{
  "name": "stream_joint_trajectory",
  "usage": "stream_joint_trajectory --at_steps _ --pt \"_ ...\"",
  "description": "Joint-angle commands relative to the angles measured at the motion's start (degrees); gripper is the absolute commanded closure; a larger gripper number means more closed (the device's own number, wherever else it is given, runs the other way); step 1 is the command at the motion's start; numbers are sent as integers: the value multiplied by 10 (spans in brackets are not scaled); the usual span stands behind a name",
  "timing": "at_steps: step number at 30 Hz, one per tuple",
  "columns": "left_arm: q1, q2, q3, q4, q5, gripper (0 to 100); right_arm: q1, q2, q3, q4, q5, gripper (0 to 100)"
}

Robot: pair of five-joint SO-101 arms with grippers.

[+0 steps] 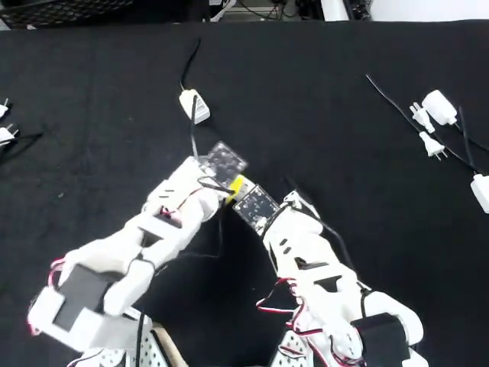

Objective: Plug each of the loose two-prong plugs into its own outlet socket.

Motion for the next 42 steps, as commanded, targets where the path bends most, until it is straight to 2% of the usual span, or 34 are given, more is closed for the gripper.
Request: stream_joint_trajectory --at_steps 1,19,24,28,42 --pt "15 86 -36 -51 -59 762 7 -12 -20 2 -4 814" --pt "12 94 -33 -69 -63 762 11 -12 -15 -2 4 814" --pt "12 94 -33 -69 -64 762 72 -12 -14 2 91 815" --pt "12 94 -33 -69 -64 762 118 -12 0 2 127 815" --pt "11 94 -33 -71 -62 762 190 -11 0 2 133 814"
